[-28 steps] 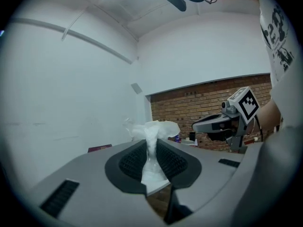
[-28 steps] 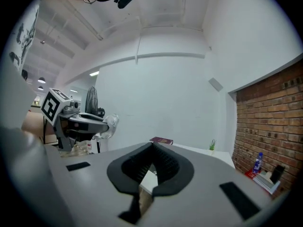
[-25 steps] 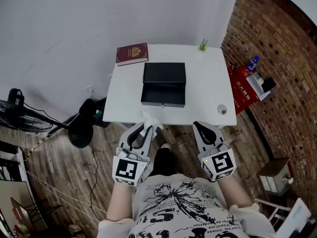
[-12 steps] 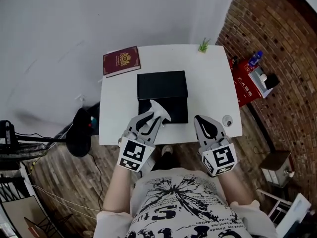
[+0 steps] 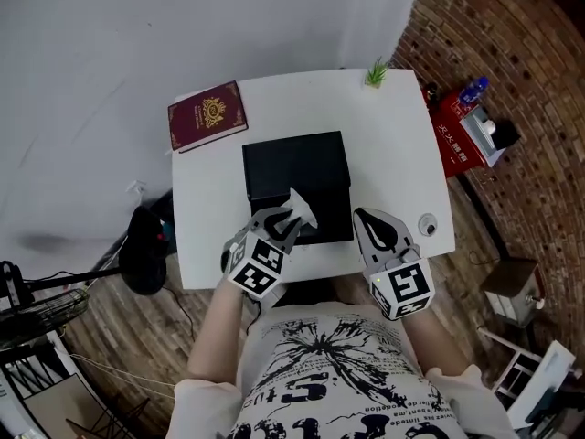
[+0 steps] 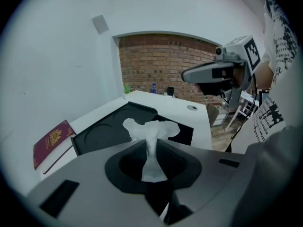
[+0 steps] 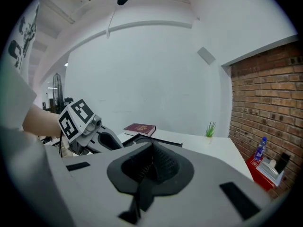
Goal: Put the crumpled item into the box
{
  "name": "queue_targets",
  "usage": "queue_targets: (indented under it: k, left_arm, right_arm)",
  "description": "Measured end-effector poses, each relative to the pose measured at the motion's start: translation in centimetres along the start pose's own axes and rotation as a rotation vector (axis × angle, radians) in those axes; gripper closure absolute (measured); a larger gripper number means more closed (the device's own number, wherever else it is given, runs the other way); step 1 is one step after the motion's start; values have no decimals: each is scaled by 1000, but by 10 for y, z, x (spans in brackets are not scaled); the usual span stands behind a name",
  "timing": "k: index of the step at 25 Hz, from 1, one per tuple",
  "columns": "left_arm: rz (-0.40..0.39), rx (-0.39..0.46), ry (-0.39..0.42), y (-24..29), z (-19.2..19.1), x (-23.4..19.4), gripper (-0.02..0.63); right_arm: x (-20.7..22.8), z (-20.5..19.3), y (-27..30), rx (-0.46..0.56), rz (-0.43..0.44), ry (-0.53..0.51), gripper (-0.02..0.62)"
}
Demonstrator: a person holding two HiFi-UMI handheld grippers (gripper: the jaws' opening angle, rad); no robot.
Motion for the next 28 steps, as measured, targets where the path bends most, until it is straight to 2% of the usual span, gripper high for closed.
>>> queue_targets:
  k: [5, 10, 14, 17, 24, 28]
  left_arm:
    - [-79, -89, -16, 29, -14, -18, 528]
    - [-165, -95, -91, 49, -23, -29, 525]
    - [-204, -162, -61, 66, -24, -28, 525]
    - [-217, -201, -57, 77, -28, -28, 525]
    - [-216, -215, -80, 84, -30, -29, 514]
    - [-231, -210, -82, 80, -28, -27, 474]
  right_arm:
    - [1, -4, 23, -31, -9, 1, 580]
    - [6, -4, 41, -46, -41, 13, 580]
    - [8, -6, 49, -53, -56, 25, 580]
    - [7, -9, 51, -62, -60, 29, 580]
    - [9, -14, 49, -76, -75, 34, 580]
    - [8, -9, 43, -64, -84, 26, 580]
Point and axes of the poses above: the fingertips, and each gripper's own axes: y forward along the fingers, x to its right, z out of its top, the point moved 10 cm from there along -y, backward along the fingers, and after that the axes turned 13 degrees about -z, right-handed, at the moved point
